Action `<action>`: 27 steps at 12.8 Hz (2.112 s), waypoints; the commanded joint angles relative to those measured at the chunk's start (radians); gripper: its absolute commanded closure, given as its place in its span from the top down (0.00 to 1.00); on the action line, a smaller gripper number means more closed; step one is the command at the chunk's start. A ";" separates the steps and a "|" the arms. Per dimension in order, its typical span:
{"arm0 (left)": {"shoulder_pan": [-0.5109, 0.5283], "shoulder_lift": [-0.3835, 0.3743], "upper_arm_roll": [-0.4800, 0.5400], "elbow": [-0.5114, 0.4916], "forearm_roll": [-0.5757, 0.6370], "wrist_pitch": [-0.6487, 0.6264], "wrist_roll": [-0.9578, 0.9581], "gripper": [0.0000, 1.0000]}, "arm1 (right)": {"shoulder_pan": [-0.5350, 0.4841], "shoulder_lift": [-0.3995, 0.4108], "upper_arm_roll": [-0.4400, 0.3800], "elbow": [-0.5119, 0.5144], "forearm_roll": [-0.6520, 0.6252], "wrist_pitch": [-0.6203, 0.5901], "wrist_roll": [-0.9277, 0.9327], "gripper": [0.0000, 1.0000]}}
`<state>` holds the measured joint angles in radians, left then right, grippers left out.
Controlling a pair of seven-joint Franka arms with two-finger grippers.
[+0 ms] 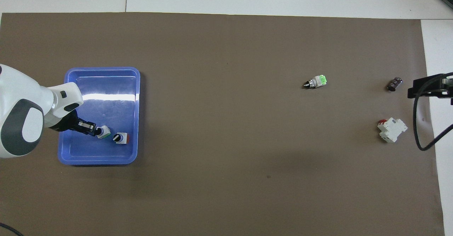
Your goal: Turn and place switch with both arms
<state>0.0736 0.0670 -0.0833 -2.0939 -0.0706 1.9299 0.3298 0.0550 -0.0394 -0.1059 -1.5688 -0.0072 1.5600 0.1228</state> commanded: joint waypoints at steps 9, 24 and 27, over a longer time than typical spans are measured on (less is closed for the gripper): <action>-0.035 -0.159 0.003 0.175 0.017 -0.025 -0.008 0.99 | -0.023 -0.005 0.052 -0.011 -0.010 -0.021 -0.014 1.00; -0.025 -0.104 0.013 0.554 0.035 -0.451 -0.160 1.00 | -0.021 -0.005 0.052 -0.010 -0.010 -0.021 -0.014 1.00; -0.012 -0.134 0.013 0.483 0.035 -0.422 -0.176 1.00 | -0.021 -0.005 0.052 -0.010 -0.010 -0.021 -0.014 1.00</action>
<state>0.0488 -0.0218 -0.0676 -1.5408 -0.0550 1.4936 0.1716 0.0462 -0.0365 -0.0638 -1.5718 -0.0072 1.5488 0.1228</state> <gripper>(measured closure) 0.000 0.000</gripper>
